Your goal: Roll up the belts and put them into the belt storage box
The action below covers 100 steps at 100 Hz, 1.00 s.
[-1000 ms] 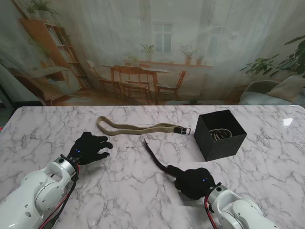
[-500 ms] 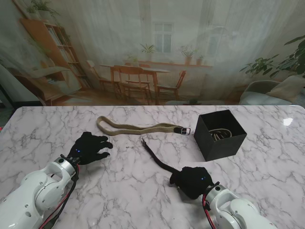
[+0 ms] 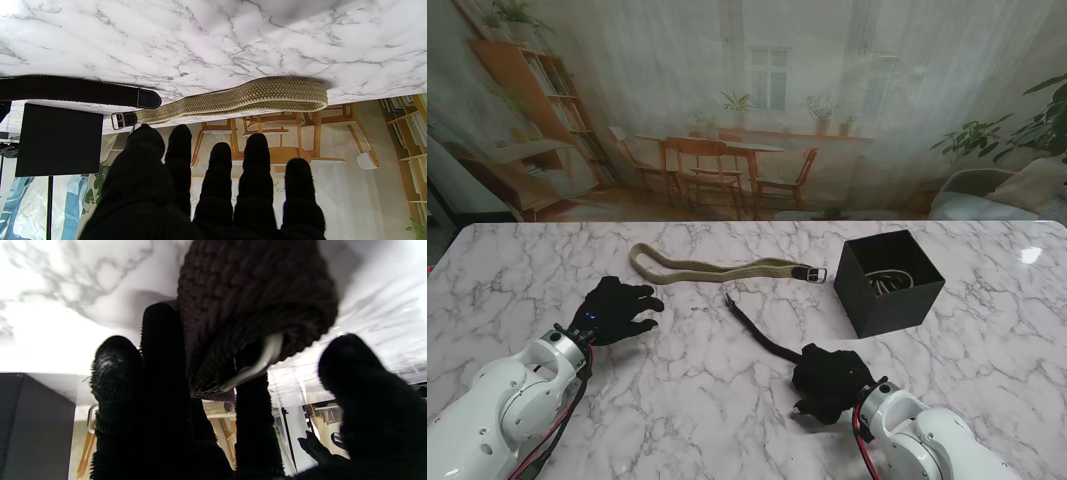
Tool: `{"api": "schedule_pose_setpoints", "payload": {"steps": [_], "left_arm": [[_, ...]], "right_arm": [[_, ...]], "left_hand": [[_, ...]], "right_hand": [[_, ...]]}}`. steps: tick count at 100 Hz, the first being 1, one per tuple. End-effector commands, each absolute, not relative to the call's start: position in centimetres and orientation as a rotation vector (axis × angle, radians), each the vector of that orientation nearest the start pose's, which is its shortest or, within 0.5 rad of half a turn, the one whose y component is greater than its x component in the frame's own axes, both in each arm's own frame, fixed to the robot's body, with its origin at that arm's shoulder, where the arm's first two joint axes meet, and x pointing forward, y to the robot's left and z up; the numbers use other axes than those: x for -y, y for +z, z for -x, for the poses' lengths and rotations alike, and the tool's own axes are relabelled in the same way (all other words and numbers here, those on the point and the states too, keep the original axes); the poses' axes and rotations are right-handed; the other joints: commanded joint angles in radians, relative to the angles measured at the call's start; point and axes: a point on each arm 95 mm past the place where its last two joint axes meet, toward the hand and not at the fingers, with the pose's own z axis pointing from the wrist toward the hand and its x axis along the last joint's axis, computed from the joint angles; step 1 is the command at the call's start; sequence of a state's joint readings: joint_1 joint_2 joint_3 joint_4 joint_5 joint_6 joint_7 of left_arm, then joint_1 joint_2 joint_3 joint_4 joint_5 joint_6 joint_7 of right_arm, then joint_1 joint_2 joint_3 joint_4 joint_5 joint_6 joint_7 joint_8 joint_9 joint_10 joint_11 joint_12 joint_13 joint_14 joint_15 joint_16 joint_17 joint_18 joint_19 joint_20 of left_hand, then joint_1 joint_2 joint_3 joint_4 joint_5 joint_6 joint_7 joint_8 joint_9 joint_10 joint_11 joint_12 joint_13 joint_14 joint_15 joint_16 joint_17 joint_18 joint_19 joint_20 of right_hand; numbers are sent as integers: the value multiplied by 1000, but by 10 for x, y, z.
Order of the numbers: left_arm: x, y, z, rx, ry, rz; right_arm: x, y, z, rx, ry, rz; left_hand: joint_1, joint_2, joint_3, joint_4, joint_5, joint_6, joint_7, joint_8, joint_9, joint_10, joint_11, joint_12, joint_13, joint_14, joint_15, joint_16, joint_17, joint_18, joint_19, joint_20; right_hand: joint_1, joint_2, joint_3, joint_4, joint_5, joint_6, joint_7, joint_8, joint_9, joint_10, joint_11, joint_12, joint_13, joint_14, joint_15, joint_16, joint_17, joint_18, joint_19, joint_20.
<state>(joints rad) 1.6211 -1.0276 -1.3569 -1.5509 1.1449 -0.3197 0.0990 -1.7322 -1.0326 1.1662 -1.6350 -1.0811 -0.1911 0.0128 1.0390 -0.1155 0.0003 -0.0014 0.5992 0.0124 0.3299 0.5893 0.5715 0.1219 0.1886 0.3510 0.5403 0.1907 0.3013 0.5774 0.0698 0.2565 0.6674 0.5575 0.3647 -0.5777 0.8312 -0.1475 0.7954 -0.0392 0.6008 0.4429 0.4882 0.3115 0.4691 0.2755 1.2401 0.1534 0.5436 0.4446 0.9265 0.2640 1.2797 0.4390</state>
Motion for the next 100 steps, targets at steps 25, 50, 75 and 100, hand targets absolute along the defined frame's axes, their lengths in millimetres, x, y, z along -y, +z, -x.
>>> {"api": "schedule_pose_setpoints", "payload": {"steps": [25,50,75,100], "left_arm": [[-54,-331,-391,-1682,-1475,952],[-54,-331,-391,-1681,-1478,953],[-53,-331,-391,-1685,-1478,955],[-53,-331,-391,-1686,-1478,958]], "right_arm": [[-16,-368,-313,-2047,1422,-1310],[-13,-360,-311,-2083,1393,-1360],[-13,-363,-310,-2123,1310,-1287],[-15,-370,-312,-2088,1310,-1201]], "left_hand": [[10,39,-8,-13,15,-3,-8,11,-46,16,-15,-1,-20,5,-25,-11,-17,37,-28,16],[10,40,-7,-13,14,-2,-8,10,-46,15,-14,-1,-20,5,-24,-11,-17,36,-29,15],[13,41,-8,-14,14,-1,-8,10,-46,15,-14,-1,-19,4,-24,-11,-17,35,-30,15],[12,42,-8,-14,15,2,-8,10,-47,15,-14,-1,-21,6,-25,-11,-17,34,-30,15]], "right_hand": [[50,-4,199,96,-193,321,-254,3,-321,10,-96,-67,-308,-80,-361,-286,-218,-81,-155,-128],[288,-194,738,281,-358,328,-356,65,-324,-9,-196,-108,-388,-104,-426,-323,-308,-112,-191,-219],[447,-182,625,90,-364,252,-306,139,-322,-103,-218,-113,-396,-100,-347,-274,-325,-157,-75,-403],[252,-95,286,-4,-253,77,213,195,-240,-126,-64,-47,-457,-36,-179,-76,-392,-102,-121,-58]]}}
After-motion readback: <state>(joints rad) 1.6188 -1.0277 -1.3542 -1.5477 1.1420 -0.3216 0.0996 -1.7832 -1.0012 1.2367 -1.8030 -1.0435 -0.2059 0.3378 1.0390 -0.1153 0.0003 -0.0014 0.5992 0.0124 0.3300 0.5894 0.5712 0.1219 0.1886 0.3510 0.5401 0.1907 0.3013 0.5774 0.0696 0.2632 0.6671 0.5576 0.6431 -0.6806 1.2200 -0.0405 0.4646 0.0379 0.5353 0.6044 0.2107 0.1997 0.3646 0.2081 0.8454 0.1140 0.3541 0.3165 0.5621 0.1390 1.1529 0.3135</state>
